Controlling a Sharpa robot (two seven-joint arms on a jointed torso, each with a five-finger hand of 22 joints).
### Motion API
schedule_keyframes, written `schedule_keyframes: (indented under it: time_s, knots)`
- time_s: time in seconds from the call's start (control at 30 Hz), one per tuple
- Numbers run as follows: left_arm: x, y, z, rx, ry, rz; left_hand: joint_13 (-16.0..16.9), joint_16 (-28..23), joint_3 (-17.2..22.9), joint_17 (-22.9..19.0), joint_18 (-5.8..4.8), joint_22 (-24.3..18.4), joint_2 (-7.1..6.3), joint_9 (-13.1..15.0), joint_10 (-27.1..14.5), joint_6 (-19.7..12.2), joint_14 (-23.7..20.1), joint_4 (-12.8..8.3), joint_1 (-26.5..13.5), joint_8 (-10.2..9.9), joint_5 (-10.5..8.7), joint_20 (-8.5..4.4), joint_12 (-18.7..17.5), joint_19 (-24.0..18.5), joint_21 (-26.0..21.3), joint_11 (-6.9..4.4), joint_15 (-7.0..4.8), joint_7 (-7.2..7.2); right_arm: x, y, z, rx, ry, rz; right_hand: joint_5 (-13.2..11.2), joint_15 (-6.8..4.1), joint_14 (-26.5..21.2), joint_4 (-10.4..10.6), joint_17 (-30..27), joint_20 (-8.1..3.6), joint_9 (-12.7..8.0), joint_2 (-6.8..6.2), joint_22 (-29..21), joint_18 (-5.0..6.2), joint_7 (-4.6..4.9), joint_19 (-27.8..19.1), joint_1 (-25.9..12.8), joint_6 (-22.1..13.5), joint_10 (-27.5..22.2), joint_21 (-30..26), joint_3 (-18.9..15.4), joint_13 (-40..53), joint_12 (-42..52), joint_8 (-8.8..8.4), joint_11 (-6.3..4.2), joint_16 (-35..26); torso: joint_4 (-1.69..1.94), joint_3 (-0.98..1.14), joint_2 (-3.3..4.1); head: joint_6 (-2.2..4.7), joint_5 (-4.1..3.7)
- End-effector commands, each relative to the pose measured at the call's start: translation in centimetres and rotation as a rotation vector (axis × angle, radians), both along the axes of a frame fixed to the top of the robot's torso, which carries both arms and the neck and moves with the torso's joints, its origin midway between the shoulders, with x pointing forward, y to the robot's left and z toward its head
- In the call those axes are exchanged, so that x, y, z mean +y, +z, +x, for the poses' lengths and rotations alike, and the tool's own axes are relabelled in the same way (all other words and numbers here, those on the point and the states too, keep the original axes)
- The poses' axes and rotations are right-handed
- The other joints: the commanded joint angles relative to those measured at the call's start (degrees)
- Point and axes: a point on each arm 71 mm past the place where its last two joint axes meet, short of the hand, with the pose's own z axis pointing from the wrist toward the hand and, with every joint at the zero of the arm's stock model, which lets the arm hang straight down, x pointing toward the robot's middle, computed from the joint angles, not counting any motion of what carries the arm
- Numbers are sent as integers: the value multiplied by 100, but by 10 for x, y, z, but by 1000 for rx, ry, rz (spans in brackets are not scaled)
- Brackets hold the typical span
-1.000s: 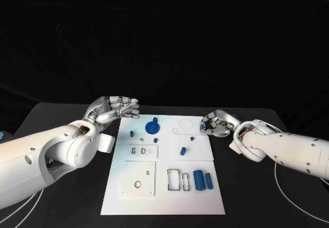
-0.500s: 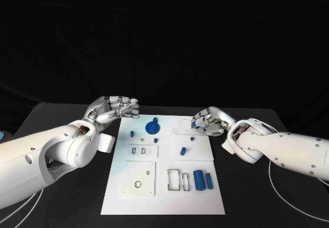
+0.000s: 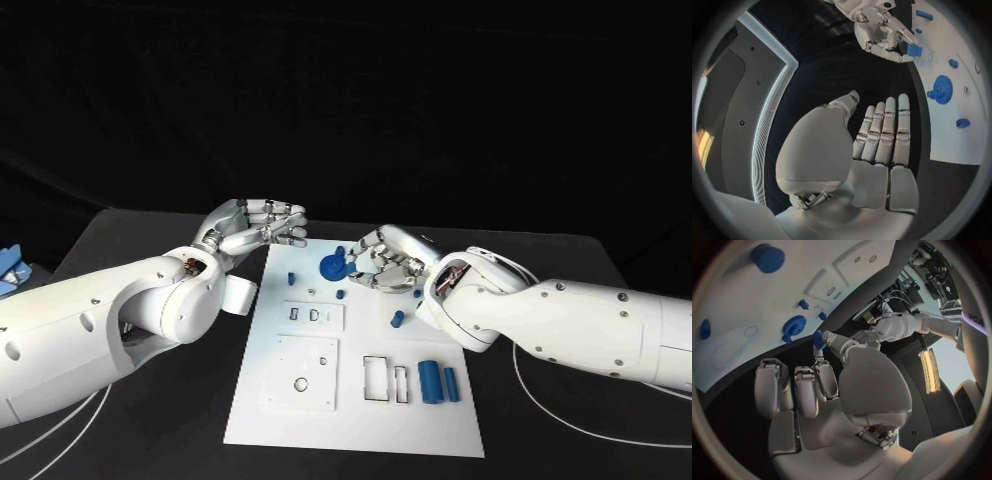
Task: Assemble the parts on the task board
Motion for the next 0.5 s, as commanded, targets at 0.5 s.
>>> schedule_keyframes:
  time_s: [0.5]
  knots:
    - [-4,2,-1,-12,-23,-17,-7,-2,-13,9,49,10,-1,8,-8,-1,-47,-34,7,-33,5,5,-29,-61,31,13,-1,28,55,-35,-16,-8,97,-153,4,-35,519,-14,1101,-29,212,2,460,12,-37,-11,-61,48,-44,-33,-1,135,-52,188,18,7,-5,8,-2,-105,152]
